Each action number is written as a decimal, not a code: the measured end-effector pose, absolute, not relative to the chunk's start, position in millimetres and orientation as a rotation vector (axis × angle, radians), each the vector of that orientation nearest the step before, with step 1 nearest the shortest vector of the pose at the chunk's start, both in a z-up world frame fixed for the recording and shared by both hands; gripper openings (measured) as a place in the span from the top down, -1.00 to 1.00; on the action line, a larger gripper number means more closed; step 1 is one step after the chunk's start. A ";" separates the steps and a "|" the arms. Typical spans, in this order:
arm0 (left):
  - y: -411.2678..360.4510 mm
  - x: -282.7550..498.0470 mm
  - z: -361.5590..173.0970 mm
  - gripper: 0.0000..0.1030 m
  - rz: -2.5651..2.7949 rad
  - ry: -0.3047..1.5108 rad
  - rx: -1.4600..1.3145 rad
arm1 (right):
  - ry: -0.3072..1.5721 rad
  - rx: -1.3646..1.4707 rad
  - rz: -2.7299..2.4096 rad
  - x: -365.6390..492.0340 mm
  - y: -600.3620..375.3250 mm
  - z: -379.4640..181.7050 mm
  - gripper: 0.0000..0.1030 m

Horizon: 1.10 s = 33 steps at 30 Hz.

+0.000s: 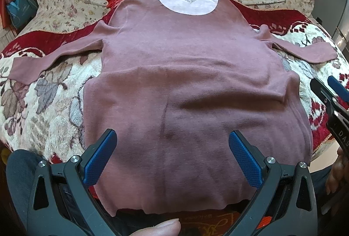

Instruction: Fold small clothes

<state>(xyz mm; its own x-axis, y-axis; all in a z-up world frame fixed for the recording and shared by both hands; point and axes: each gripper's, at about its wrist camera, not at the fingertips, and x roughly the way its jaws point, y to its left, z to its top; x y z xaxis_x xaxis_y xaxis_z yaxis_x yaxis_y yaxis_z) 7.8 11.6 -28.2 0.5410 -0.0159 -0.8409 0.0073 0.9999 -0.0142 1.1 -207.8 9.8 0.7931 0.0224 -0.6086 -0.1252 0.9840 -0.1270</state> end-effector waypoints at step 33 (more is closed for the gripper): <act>-31.6 9.4 -35.5 -0.99 -0.112 1.022 0.016 | 0.694 -0.024 0.034 10.5 -223.2 14.1 -0.32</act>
